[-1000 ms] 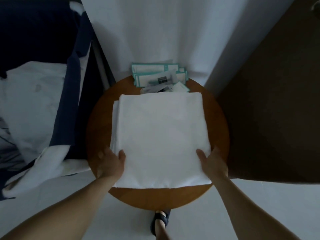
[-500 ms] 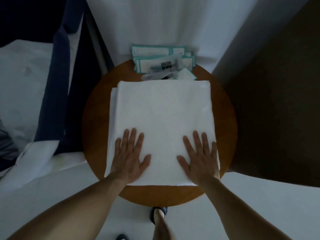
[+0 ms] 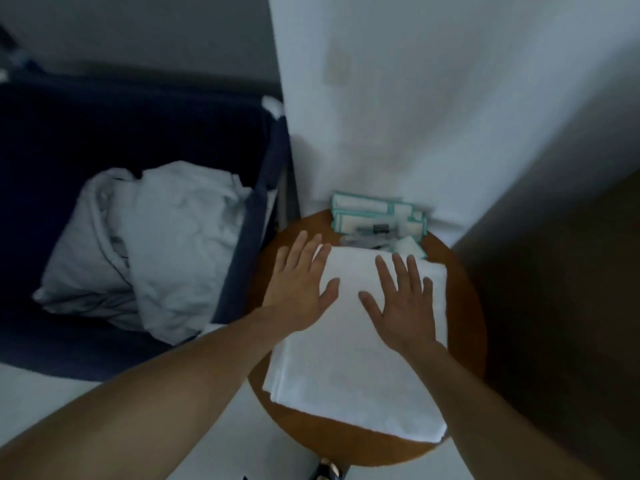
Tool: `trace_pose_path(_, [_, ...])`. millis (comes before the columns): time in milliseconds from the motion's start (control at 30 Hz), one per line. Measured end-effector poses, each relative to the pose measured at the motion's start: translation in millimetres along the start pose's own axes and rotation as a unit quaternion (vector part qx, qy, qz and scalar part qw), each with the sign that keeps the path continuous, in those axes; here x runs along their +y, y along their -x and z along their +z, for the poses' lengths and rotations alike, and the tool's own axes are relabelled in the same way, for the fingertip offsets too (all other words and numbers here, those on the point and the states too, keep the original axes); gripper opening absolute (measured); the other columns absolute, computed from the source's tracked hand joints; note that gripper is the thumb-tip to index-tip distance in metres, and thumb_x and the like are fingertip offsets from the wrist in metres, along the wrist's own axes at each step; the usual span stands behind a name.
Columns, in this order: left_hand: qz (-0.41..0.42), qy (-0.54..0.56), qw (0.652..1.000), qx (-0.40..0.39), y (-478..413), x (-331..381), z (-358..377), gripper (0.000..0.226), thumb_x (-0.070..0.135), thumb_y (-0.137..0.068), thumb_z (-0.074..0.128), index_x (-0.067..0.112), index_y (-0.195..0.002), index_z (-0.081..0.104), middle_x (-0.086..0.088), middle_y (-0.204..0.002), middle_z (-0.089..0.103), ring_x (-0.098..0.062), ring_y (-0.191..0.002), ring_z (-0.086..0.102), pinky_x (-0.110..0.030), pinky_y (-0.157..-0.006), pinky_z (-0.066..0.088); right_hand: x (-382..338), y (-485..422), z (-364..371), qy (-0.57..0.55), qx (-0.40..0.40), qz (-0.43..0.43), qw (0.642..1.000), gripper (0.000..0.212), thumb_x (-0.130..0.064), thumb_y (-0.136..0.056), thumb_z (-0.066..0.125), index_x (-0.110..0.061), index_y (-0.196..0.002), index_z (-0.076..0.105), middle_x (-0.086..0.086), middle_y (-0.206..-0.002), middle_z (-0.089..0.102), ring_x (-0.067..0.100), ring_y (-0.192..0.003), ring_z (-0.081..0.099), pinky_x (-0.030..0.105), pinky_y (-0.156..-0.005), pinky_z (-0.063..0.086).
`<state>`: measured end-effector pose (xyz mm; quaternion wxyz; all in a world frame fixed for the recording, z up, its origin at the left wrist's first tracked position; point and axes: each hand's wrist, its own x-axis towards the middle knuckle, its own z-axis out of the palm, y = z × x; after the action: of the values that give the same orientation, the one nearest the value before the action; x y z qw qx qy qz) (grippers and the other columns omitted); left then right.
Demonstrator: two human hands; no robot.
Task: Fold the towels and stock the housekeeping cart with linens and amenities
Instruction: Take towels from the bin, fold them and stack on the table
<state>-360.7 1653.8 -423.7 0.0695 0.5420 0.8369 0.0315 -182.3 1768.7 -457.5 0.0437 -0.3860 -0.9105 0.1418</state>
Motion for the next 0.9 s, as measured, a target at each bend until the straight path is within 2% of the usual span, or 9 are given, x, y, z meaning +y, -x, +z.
trace_pose_path(67, [-0.020,0.004,0.999,0.026,-4,-23,-32,0.075,0.059,-0.094,0.006,0.019,-0.157,0.013,-0.002,-0.165,0.006,-0.021,-0.152,-0.007,-0.047,-0.121,0.000,-32,-29,-21,-0.012,0.016,-0.028,0.999,0.073,-0.069,-0.096,0.018,-0.029,-0.158,0.016,0.005,-0.166,0.011,0.027,-0.153,0.001,0.056,-0.119,0.011])
trace_pose_path(200, [-0.094,-0.006,0.994,0.052,6,-97,-74,0.068,0.054,-0.099,0.021,0.019,-0.157,0.011,-0.003,-0.165,0.006,-0.023,-0.152,-0.004,-0.048,-0.122,0.005,-109,-75,-48,-0.032,0.037,-0.101,0.994,0.074,-0.068,-0.095,0.022,-0.030,-0.158,0.016,0.008,-0.165,0.017,0.029,-0.153,0.005,0.057,-0.118,0.016])
trace_pose_path(300, [-0.153,-0.017,0.987,0.045,23,-167,-87,0.069,0.054,-0.099,0.022,0.018,-0.157,0.010,-0.004,-0.165,0.004,-0.023,-0.152,-0.005,-0.047,-0.122,0.006,-168,-100,-47,-0.017,0.006,-0.153,0.988,0.077,-0.072,-0.092,0.012,-0.032,-0.158,0.005,0.007,-0.166,0.009,0.028,-0.153,-0.001,0.056,-0.120,0.014])
trace_pose_path(467, [-0.221,0.005,0.975,0.020,35,-285,-83,0.071,0.057,-0.098,0.021,0.018,-0.157,0.010,-0.004,-0.165,0.004,-0.025,-0.152,-0.003,-0.047,-0.122,0.007,-254,-139,-19,0.007,-0.049,-0.214,0.976,0.079,-0.073,-0.091,0.016,-0.032,-0.158,0.005,0.003,-0.167,0.004,0.026,-0.153,-0.006,0.055,-0.119,0.012])
trace_pose_path(567, [-0.239,0.033,0.971,-0.003,23,-343,-66,0.071,0.057,-0.099,0.023,0.018,-0.157,0.009,-0.004,-0.165,0.004,-0.025,-0.152,-0.002,-0.048,-0.122,0.006,-298,-165,17,0.010,-0.111,-0.193,0.975,0.085,-0.075,-0.087,0.021,-0.033,-0.156,-0.002,0.001,-0.166,-0.001,0.026,-0.152,-0.008,0.058,-0.119,0.013])
trace_pose_path(667, [-0.235,0.055,0.970,-0.031,10,-382,-44,0.071,0.057,-0.099,0.023,0.019,-0.157,0.009,-0.003,-0.165,0.005,-0.025,-0.152,-0.001,-0.048,-0.122,0.004,-322,-188,64,0.023,-0.196,-0.147,0.969,0.092,-0.075,-0.086,0.038,-0.035,-0.155,-0.008,-0.001,-0.165,-0.008,0.030,-0.151,-0.007,0.062,-0.117,0.015])
trace_pose_path(767, [-0.225,0.069,0.970,-0.059,2,-421,-11,0.071,0.057,-0.099,0.024,0.019,-0.157,0.009,-0.003,-0.165,0.007,-0.024,-0.151,0.000,-0.048,-0.121,0.004,-339,-207,122,0.037,-0.294,-0.091,0.951,0.102,-0.078,-0.082,0.049,-0.041,-0.154,-0.013,-0.004,-0.163,-0.017,0.032,-0.150,-0.011,0.066,-0.117,0.008])
trace_pose_path(900, [-0.212,0.091,0.967,-0.111,-2,-461,34,0.071,0.056,-0.100,0.026,0.019,-0.157,0.007,-0.003,-0.165,0.004,-0.024,-0.152,-0.001,-0.049,-0.122,0.007,-348,-221,192,0.067,-0.383,-0.016,0.921,0.122,-0.083,-0.068,0.061,-0.046,-0.151,-0.020,-0.002,-0.161,-0.028,0.036,-0.146,-0.024,0.074,-0.111,0.003])
